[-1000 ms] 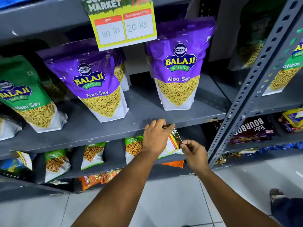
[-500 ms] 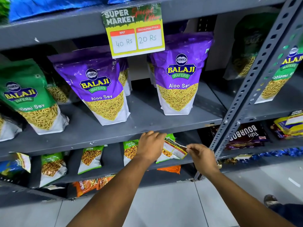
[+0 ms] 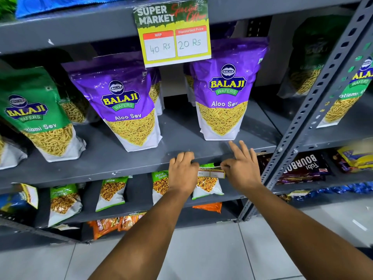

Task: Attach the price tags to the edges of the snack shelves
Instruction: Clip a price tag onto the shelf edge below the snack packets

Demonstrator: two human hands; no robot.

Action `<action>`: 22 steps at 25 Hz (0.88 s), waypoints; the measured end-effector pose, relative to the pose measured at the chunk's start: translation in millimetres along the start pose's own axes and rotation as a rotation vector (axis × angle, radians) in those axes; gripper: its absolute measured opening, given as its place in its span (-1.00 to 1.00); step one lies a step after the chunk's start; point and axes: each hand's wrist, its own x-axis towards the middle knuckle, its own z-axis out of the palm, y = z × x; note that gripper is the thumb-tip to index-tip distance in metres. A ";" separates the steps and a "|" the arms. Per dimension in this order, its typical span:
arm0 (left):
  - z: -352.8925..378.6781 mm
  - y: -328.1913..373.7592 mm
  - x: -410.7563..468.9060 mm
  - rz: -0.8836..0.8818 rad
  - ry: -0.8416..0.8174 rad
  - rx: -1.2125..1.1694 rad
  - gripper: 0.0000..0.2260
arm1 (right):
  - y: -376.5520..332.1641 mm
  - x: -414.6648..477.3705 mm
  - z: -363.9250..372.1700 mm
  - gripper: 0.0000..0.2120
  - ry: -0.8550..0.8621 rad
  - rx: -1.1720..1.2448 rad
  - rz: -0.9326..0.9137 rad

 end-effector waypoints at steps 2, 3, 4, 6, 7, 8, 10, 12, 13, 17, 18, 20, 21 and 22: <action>0.8 -0.1 5.7 -0.022 -0.015 0.005 -0.90 | -1.4 8.2 -1.7 -0.84 -0.031 0.020 0.049; 1.2 0.0 8.1 -0.036 -0.023 0.003 -0.91 | -2.4 10.8 -2.8 -0.84 -0.028 0.028 0.067; 1.8 0.0 9.9 -0.046 -0.031 -0.001 -0.91 | -3.4 12.7 -4.4 -0.84 -0.023 0.027 0.078; 2.2 -0.2 11.1 -0.055 -0.036 -0.013 -0.90 | -5.0 15.4 -8.0 -0.85 -0.021 0.011 0.087; 1.5 -0.4 11.4 -0.062 -0.030 -0.022 -0.89 | -5.2 16.5 -9.8 -0.86 -0.019 0.009 0.088; 0.6 -0.7 11.9 -0.071 -0.022 -0.033 -0.89 | -5.4 16.9 -11.2 -0.86 -0.016 0.018 0.092; -1.4 -1.5 13.0 -0.082 -0.010 -0.050 -0.89 | -6.1 16.1 -13.1 -0.87 -0.012 0.053 0.107; -2.6 -2.2 14.0 -0.083 -0.007 -0.052 -0.89 | -7.4 15.1 -14.0 -0.87 -0.016 0.068 0.119; -3.0 -2.2 14.3 -0.084 -0.009 -0.049 -0.89 | -7.9 14.9 -14.1 -0.88 -0.017 0.068 0.124; -3.3 -1.8 15.5 -0.085 -0.004 -0.039 -0.88 | -7.6 16.4 -15.0 -0.89 0.010 0.095 0.147; -3.8 -2.2 16.7 -0.084 -0.002 -0.044 -0.89 | -7.2 17.2 -15.0 -0.90 0.020 0.102 0.152; -4.1 -3.2 18.5 -0.078 -0.008 -0.056 -0.90 | -7.1 17.9 -14.7 -0.93 0.035 0.100 0.157; -3.9 -3.5 18.8 -0.072 -0.010 -0.052 -0.90 | -7.2 17.5 -13.8 -0.94 0.040 0.094 0.154; -4.1 -3.6 18.7 -0.067 -0.008 -0.044 -0.89 | -7.1 17.2 -12.6 -0.96 0.046 0.082 0.150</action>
